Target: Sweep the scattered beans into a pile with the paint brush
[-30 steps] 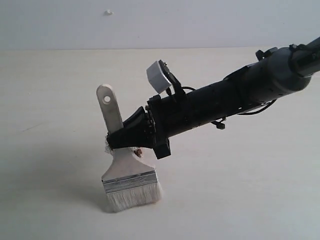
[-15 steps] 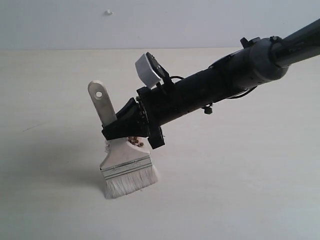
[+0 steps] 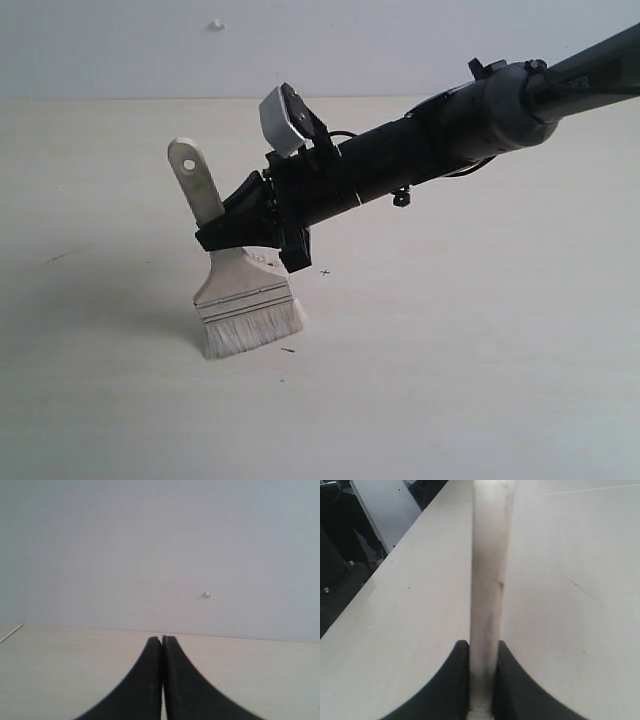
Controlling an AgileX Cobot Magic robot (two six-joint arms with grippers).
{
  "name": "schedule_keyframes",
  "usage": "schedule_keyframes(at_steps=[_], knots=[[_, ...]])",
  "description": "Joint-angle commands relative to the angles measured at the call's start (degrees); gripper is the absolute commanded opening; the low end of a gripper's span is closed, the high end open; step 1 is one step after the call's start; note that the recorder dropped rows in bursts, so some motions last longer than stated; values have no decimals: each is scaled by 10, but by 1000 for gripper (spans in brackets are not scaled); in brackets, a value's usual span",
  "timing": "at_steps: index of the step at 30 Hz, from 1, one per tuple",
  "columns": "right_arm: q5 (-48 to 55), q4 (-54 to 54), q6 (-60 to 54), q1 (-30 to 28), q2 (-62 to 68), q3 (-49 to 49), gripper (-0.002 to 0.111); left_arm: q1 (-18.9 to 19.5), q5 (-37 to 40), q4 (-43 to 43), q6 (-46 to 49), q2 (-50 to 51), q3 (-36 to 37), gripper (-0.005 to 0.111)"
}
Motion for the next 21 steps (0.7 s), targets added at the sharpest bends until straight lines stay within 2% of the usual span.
schedule_keyframes(at_steps=[1,8,13,21], knots=[[-8,20,-12,-1,1,-4,0,1,-4,-3,0,-4,2,0],[31,20,-11,-1,-11,-4,0,1,-4,-3,0,-4,2,0],[31,23,30,-2,-53,-4,0,1,-4,-3,0,-4,2,0],[31,8,188,-14,-163,-4,0,1,-4,-3,0,-4,2,0]])
